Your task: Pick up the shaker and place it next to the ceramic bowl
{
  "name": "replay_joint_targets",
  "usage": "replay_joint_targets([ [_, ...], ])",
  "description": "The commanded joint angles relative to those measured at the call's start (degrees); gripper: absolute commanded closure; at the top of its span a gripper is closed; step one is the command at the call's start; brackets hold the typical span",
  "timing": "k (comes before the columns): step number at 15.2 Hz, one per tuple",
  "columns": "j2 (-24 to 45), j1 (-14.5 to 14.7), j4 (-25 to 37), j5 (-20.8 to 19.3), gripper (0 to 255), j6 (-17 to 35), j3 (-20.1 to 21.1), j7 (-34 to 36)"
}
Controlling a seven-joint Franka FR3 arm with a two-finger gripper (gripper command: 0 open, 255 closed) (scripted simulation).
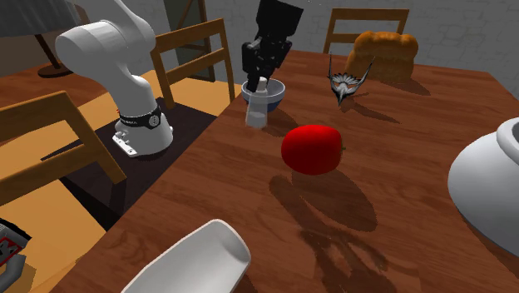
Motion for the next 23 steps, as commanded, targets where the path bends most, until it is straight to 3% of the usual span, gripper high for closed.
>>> replay_joint_targets([
  [1, 0.5, 0.0, -1.2, 0.0, 255, 1.7, 0.0, 0.1],
  [14, 4.4, 0.0, -7.6, -0.2, 255, 12.0, -0.1, 0.5],
  [22, 4.4, 0.0, -7.6, -0.2, 255, 12.0, -0.1, 0.5],
  [23, 4.4, 0.0, -7.6, -0.2, 0, 12.0, -0.1, 0.5],
])
